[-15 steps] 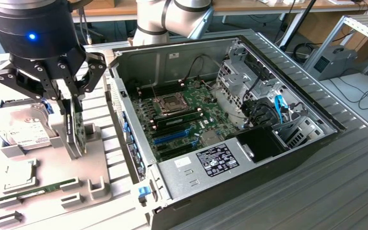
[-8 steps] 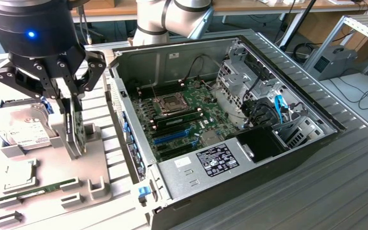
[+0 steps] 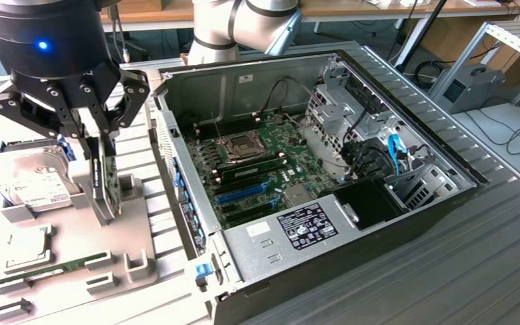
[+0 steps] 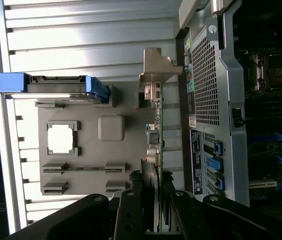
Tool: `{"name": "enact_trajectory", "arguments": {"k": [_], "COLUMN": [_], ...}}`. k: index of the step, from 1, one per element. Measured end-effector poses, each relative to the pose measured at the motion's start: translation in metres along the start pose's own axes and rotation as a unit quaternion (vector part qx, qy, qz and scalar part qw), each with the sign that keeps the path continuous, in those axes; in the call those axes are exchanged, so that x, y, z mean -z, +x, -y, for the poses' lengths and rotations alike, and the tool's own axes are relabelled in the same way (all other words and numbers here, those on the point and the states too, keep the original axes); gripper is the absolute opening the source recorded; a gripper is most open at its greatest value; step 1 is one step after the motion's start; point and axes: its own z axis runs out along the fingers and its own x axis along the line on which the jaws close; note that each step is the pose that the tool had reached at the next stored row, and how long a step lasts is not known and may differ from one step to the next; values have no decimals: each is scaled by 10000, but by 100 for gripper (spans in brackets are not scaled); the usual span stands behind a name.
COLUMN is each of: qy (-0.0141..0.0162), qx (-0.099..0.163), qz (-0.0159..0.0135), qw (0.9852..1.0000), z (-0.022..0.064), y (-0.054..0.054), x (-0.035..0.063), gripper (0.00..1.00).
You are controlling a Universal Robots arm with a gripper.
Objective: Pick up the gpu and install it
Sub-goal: 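Pick up the gpu and move the gpu toward the slot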
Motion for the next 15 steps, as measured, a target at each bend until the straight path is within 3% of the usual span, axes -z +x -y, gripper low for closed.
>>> {"name": "enact_trajectory", "arguments": {"k": [15], "qy": [0], "qx": [0], "qz": [0], "qw": [10000], "z": [-2], "y": [-1], "x": [56], "gripper": [26]}}
